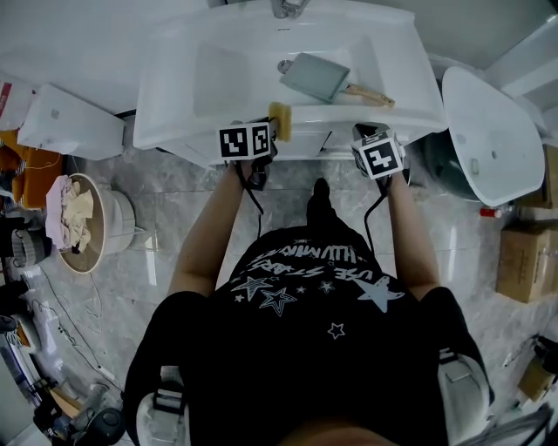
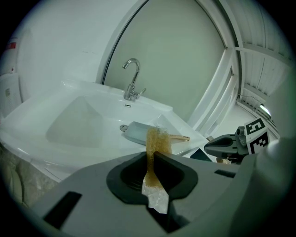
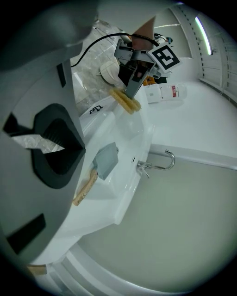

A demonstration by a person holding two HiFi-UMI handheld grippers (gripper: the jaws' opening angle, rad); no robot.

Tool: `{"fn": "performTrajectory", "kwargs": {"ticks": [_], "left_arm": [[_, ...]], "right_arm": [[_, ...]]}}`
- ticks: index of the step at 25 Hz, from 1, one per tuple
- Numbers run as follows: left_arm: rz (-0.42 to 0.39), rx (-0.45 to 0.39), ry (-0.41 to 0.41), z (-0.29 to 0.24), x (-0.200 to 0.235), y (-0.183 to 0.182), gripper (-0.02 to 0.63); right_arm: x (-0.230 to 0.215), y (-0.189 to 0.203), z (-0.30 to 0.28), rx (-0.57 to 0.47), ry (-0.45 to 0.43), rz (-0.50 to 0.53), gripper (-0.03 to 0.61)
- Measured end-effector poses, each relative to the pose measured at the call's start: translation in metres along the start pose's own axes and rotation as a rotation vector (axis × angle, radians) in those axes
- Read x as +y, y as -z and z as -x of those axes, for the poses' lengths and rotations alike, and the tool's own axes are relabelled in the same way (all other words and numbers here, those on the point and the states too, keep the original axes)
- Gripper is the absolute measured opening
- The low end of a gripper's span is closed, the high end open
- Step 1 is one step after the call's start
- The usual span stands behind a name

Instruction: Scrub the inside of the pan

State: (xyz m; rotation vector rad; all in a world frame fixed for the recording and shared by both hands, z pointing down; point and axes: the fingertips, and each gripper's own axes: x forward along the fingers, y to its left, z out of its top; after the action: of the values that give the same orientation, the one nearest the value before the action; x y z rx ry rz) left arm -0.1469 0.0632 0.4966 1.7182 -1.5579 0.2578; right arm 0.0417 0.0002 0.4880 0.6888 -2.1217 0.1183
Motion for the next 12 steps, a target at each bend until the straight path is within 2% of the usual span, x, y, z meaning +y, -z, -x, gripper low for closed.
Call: {"fn": "performTrajectory", "kwargs": {"ticks": [6, 12], "left_arm": [[0.001, 0.006, 0.009, 0.009, 0.001, 0.012, 0.051], [0.004, -0.001, 0.034, 0.020, -0.001, 0.021, 0.051]], "right_arm": [[0.012, -0.001, 0.014, -0.015, 0.035, 0.031, 0.006], [0.035, -0.006, 0.019, -0.028, 0.009, 0.029, 0.006]]}}
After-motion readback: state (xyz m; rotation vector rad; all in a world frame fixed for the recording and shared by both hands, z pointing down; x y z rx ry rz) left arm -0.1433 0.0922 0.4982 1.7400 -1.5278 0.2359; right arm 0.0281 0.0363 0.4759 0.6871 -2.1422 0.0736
